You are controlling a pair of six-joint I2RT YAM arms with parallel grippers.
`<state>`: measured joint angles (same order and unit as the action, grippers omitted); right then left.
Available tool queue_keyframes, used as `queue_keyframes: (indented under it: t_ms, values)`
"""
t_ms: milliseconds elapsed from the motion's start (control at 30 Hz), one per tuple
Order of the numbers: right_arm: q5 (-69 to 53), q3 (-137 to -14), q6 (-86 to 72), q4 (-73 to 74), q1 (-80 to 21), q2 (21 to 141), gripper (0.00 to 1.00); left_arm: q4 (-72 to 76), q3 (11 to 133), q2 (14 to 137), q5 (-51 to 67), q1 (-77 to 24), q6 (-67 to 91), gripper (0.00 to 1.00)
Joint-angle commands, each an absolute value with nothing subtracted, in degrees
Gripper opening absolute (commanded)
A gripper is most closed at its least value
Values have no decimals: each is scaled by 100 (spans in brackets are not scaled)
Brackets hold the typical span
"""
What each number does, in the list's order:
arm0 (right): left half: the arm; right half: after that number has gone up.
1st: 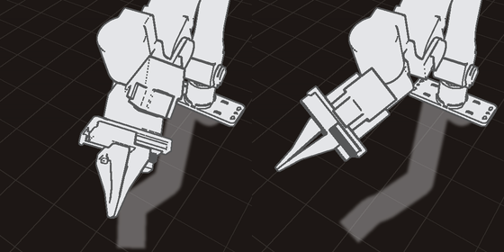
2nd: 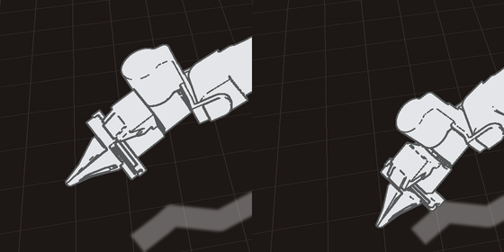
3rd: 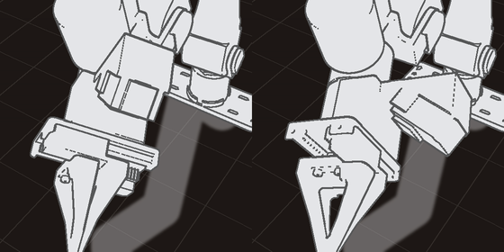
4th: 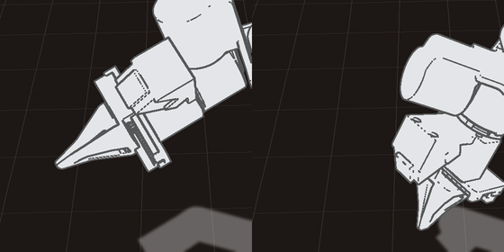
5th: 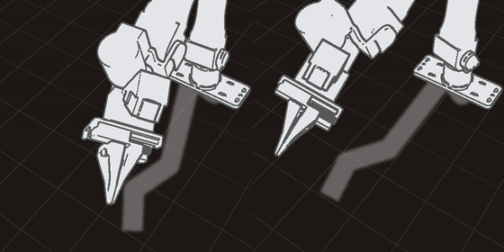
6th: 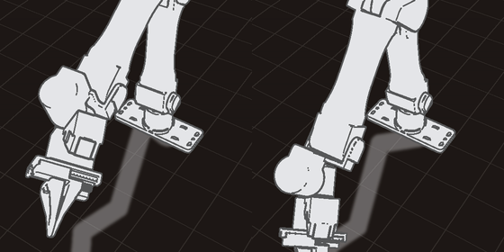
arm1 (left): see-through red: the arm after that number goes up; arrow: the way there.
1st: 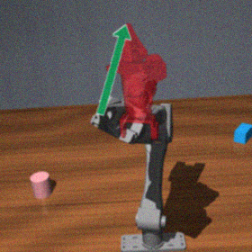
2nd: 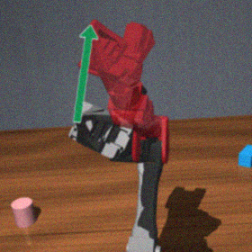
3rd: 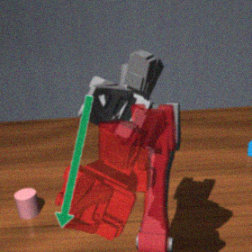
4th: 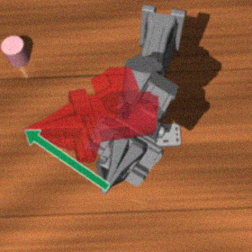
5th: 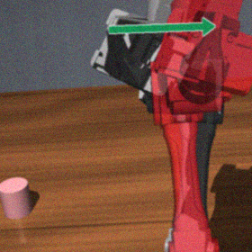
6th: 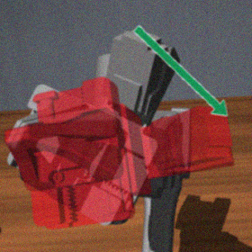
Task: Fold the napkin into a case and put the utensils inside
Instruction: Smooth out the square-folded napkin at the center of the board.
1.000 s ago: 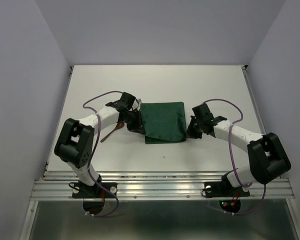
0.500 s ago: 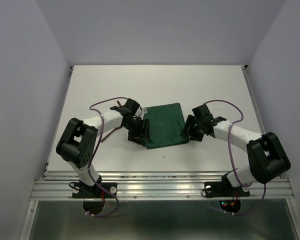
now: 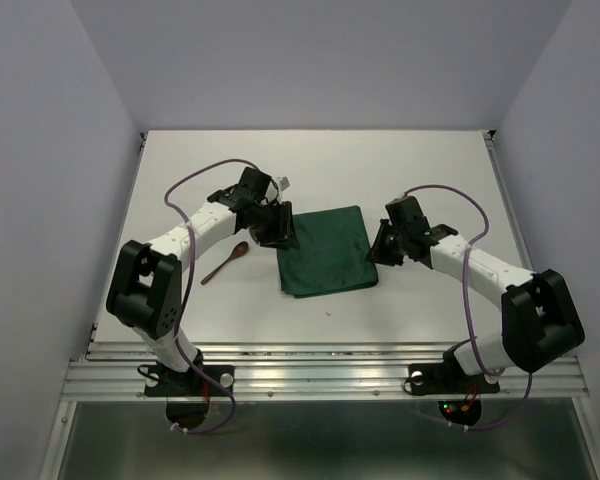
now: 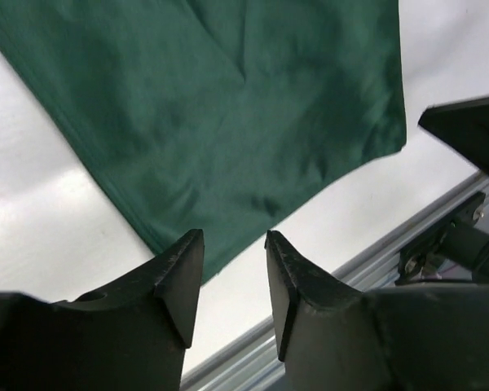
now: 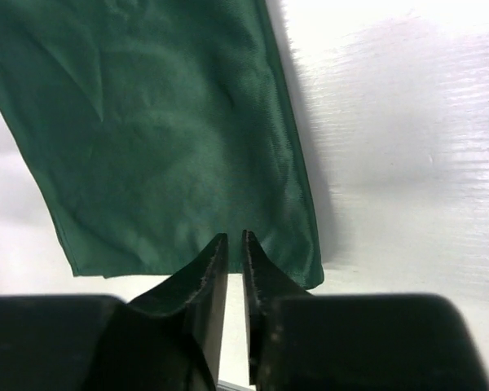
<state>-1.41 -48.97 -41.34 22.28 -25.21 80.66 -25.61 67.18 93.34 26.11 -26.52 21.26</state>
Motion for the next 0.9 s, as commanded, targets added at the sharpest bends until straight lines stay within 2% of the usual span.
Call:
queue_keyframes:
  t_ms: [0,167,400,600,867]
  values:
    - [-632,-4826,-3990,1943,-2610,8200,16,-2013,6969,9711,2435,-2654,2460,46]
    - [-106,-4483,-4192,1969,-2610,8463,12,-1749,7014,10300,2022,-2654,2593,40]
    - [-26,-4552,-4210,2127,-2610,8350,8,-1889,7206,10362,1785,-2654,2444,39]
    - [447,-5448,-3904,2039,-2610,8392,8,-2039,8049,10599,1574,-2549,2434,39]
    - [738,-7214,-3481,1863,-2382,10209,7,-1863,8683,11398,1407,-2364,2646,39]
